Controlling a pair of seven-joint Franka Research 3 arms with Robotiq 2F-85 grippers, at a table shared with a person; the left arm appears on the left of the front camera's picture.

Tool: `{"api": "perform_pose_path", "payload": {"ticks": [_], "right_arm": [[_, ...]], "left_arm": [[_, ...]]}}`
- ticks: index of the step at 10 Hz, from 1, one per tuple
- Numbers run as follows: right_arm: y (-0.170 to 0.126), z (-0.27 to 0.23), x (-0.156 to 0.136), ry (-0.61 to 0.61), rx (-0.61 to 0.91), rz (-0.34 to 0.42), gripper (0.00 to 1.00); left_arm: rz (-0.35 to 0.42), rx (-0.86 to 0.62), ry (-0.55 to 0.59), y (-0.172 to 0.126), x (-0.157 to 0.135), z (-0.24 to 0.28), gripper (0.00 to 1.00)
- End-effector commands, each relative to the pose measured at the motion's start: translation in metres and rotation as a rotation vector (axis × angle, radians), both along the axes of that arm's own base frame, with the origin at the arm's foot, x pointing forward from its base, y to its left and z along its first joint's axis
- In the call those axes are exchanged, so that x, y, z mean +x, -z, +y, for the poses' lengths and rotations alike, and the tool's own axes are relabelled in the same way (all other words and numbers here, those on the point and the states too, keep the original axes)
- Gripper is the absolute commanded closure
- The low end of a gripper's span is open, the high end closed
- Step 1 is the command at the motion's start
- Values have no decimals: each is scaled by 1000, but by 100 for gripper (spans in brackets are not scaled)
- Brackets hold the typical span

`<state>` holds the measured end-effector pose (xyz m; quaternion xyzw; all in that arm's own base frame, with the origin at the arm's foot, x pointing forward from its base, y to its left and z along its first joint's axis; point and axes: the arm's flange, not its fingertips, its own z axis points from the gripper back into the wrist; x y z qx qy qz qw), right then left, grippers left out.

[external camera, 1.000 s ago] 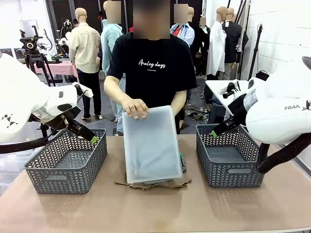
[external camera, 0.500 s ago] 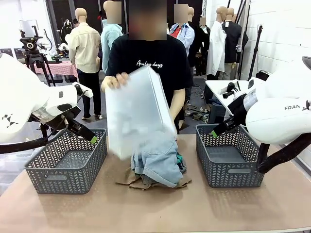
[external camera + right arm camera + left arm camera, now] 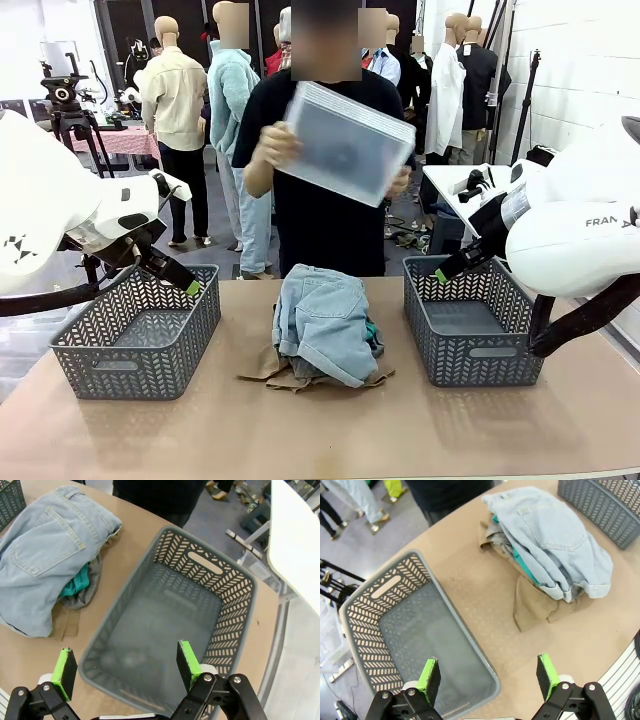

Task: Sort the tops and bottoms.
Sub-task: Lift clothes from the center of the table with your left hand.

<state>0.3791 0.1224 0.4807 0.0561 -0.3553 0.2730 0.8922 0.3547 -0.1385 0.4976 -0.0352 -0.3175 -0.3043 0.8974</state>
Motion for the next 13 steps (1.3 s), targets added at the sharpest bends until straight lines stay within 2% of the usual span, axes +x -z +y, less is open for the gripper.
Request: {"api": "perform_pose_path", "payload": {"ticks": [1, 13], "right_arm": [[2, 1, 2, 2, 2, -8, 0], [2, 1, 2, 2, 2, -8, 0]], "left_arm": [[-11, 3, -6, 1, 2, 1, 0], [-11, 3, -6, 1, 2, 1, 0]]}}
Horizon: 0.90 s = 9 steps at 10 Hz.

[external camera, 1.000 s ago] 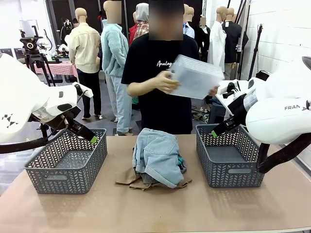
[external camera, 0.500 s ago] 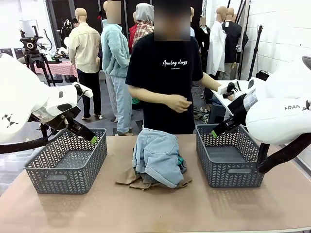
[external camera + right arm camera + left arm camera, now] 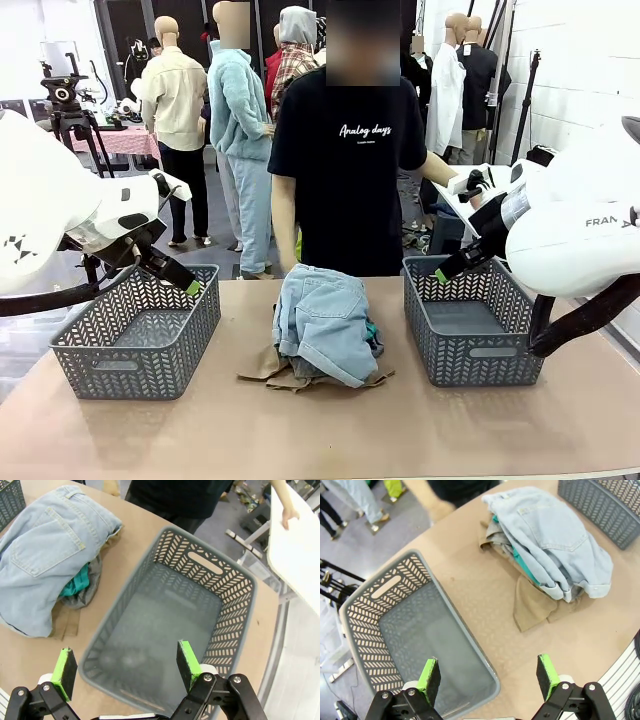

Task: Sort the tops and bottoms.
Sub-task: Lift clothes from the center of the table with your left hand.

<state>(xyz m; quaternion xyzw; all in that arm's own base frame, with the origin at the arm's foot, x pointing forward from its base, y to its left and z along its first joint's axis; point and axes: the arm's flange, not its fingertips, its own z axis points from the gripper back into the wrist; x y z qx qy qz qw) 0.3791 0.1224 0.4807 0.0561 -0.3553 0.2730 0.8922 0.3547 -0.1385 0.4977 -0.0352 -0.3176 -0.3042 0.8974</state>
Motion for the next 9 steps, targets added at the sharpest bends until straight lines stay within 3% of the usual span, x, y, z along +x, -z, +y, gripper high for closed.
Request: {"api": "perform_pose_path", "payload": {"ticks": [1, 9], "right_arm": [[2, 1, 2, 2, 2, -8, 0], [2, 1, 2, 2, 2, -8, 0]], "left_arm": [[-11, 3, -6, 1, 2, 1, 0], [-11, 3, -6, 1, 2, 1, 0]]}}
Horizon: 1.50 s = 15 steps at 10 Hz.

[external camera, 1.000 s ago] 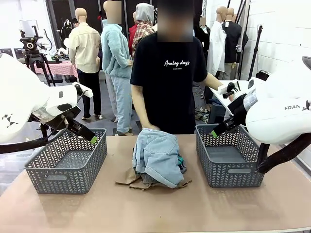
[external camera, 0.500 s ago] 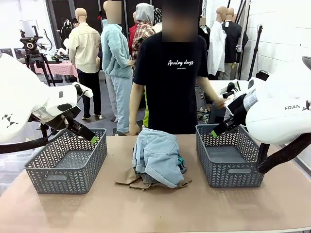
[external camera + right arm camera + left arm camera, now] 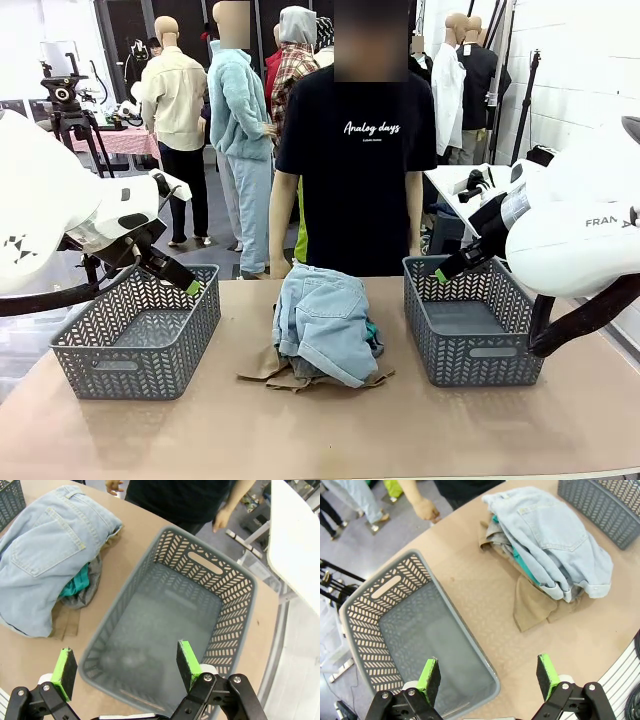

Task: Sort the tops and bottoms.
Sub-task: Lift clothes from the center of the table with your left hand.

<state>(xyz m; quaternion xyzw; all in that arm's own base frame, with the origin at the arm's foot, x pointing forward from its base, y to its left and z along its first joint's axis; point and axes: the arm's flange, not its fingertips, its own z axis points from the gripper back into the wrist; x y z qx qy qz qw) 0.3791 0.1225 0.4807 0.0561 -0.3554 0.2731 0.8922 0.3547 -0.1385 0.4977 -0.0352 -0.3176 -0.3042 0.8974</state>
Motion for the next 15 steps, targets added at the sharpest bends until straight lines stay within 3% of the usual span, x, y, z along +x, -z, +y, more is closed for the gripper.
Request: {"api": "perform_pose_path", "payload": {"ticks": [1, 15], "right_arm": [[2, 1, 2, 2, 3, -8, 0], [2, 1, 2, 2, 3, -8, 0]], "left_arm": [[-11, 3, -6, 1, 2, 1, 0], [-11, 3, -6, 1, 2, 1, 0]]}}
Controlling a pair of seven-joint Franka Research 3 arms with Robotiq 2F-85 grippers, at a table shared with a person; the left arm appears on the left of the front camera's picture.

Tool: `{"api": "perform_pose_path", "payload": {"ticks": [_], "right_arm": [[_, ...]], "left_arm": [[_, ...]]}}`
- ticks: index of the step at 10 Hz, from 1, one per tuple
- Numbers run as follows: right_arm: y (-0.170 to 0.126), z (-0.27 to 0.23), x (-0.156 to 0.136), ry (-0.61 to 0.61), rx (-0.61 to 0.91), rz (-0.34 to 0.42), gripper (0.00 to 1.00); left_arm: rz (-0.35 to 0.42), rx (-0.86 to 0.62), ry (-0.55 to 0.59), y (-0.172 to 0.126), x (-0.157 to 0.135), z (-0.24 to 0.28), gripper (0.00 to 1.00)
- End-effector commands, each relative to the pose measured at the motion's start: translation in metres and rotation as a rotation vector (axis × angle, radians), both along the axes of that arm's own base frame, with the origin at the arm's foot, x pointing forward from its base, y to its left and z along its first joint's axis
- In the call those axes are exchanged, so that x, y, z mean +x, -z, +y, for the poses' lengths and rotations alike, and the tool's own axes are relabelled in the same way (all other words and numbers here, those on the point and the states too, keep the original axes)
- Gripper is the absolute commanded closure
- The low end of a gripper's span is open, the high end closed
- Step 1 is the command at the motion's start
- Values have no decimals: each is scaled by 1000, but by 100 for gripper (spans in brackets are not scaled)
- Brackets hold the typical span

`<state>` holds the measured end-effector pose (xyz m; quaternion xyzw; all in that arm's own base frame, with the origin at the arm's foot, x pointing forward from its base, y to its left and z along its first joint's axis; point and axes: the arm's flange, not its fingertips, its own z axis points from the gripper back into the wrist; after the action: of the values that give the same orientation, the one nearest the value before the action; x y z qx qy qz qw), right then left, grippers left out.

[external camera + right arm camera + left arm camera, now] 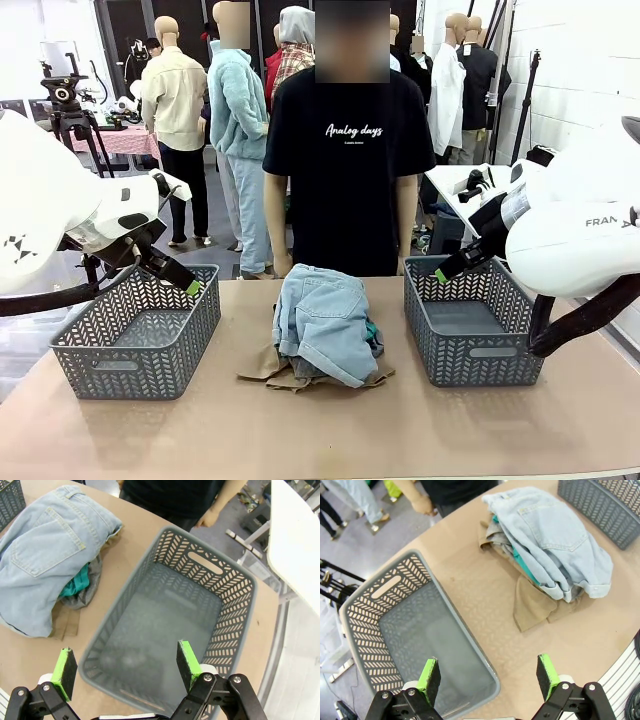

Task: Sort the tops and bottoms.
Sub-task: Lift clothes from the center of the table with your left hand.

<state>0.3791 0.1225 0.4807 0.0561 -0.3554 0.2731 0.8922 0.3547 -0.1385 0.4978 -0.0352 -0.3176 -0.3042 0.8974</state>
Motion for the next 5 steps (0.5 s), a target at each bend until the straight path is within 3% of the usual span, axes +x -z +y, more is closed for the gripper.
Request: {"api": "perform_pose_path", "payload": {"ticks": [1, 5], "right_arm": [[2, 1, 2, 2, 3, -8, 0], [2, 1, 2, 2, 3, -8, 0]], "left_arm": [[-11, 3, -6, 1, 2, 1, 0], [-11, 3, -6, 1, 2, 1, 0]]}}
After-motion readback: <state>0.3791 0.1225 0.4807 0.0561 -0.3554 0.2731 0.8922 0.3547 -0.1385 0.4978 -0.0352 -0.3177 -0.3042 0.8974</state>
